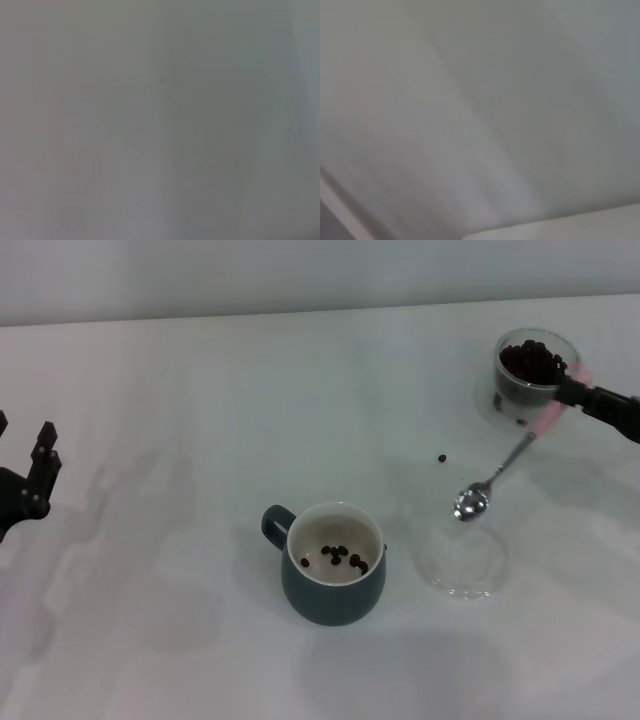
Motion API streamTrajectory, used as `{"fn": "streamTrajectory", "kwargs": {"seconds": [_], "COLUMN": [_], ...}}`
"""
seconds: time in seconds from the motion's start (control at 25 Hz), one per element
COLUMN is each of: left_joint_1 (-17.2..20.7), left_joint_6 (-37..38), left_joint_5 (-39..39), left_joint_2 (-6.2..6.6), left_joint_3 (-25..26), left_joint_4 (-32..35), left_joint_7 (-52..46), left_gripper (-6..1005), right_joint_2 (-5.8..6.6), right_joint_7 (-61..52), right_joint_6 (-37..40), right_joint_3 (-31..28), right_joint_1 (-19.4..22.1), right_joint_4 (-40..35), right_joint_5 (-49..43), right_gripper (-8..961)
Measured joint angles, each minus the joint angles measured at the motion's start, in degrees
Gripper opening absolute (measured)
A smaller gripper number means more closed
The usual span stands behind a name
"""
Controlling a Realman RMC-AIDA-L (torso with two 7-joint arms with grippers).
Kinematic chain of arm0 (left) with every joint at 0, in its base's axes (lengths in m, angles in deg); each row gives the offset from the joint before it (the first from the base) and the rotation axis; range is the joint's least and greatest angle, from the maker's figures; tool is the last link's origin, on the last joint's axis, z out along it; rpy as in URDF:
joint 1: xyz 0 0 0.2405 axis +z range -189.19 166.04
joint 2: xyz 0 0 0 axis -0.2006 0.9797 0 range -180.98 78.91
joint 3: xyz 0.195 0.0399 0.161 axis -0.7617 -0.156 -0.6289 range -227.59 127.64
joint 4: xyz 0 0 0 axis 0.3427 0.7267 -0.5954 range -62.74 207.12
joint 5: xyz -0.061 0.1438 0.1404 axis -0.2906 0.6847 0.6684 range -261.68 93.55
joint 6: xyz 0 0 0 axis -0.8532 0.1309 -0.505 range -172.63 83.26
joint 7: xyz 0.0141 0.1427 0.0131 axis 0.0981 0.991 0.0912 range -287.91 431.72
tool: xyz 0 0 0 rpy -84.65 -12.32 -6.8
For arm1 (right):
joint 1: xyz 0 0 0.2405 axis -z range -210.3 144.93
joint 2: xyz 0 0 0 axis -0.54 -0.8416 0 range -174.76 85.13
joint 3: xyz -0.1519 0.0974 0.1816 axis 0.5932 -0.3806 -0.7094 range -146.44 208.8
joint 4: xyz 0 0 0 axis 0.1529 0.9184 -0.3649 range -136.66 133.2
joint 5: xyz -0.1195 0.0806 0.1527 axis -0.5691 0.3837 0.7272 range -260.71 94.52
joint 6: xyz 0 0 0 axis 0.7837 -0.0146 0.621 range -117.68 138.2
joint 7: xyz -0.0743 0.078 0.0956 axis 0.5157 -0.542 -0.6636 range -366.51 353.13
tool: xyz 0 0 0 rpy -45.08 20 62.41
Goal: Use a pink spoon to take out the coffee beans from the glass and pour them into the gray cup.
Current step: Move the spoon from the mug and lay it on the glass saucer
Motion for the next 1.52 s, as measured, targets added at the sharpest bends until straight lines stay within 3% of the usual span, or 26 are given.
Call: {"fn": "streamTrajectory", "kwargs": {"seconds": [0.2,0.64,1.16,1.52], "left_joint_1": [-0.38,-0.72,-0.84,-0.99], "left_joint_6": [-0.02,-0.08,-0.07,-0.07], "left_joint_5": [0.0,0.0,-0.56,-0.61], "left_joint_2": [0.0,-0.09,0.07,0.09], "left_joint_3": [-0.01,0.0,0.0,0.0], "left_joint_4": [0.02,-0.02,-0.15,-0.15], "left_joint_7": [0.0,0.0,0.08,0.26], "left_gripper": [507,506,507,506], "right_joint_2": [0.01,-1.41,-1.46,-2.69], "right_joint_7": [0.87,1.22,-2.43,-3.26], "right_joint_6": [1.44,8.21,8.77,9.63], "right_joint_3": [0.24,0.6,0.71,0.7], "right_joint_1": [0.98,1.38,0.96,0.52], "right_joint_4": [0.09,0.56,2.34,2.46], "right_joint_5": [-1.0,-4.01,-6.13,-6.82], "right_gripper": [145,145,152,166]}}
